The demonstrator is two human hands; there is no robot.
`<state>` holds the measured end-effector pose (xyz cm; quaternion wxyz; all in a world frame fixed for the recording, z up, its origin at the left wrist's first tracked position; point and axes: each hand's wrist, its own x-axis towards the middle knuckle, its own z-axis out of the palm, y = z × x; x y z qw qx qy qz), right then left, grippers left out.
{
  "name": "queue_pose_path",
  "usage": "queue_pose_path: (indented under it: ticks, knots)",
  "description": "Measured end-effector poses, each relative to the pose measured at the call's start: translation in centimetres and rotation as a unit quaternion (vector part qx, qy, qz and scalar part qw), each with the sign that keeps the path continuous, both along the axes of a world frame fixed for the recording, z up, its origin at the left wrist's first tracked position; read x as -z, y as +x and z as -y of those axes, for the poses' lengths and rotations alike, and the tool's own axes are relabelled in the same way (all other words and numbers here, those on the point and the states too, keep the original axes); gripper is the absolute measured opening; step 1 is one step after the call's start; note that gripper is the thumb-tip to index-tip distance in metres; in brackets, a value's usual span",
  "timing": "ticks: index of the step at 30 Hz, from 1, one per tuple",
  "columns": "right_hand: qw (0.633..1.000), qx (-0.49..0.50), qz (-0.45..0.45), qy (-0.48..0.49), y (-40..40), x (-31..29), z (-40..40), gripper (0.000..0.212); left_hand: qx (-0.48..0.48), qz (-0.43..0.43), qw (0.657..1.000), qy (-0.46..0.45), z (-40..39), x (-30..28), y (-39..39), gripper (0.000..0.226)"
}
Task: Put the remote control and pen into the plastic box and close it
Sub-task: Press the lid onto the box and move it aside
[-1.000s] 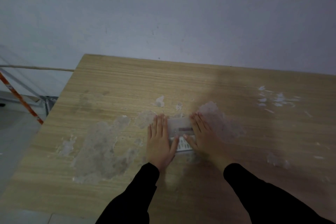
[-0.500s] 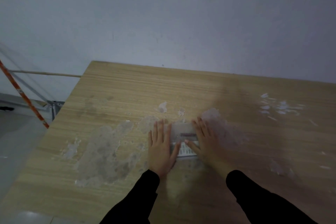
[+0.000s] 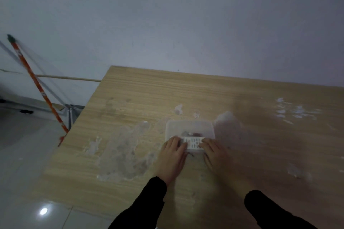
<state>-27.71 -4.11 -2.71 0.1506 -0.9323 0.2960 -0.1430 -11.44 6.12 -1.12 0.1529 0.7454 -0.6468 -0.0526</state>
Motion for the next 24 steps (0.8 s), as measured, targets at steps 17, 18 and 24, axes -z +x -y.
queue_pose_path:
  ticks: [17,18,24]
  knots:
    - [0.993,-0.058,-0.104,-0.023,28.4,-2.3,6.7,0.055,-0.184,-0.055,0.981,0.017,6.7,-1.3,27.1,0.028]
    - [0.992,-0.059,-0.108,-0.026,29.7,-2.3,7.2,0.053,-0.198,-0.052,0.979,0.016,7.2,-1.3,28.3,0.029]
    - [0.990,-0.057,-0.126,-0.020,36.9,-2.4,10.0,0.054,-0.209,-0.053,0.975,0.052,10.0,-0.9,35.4,0.044]
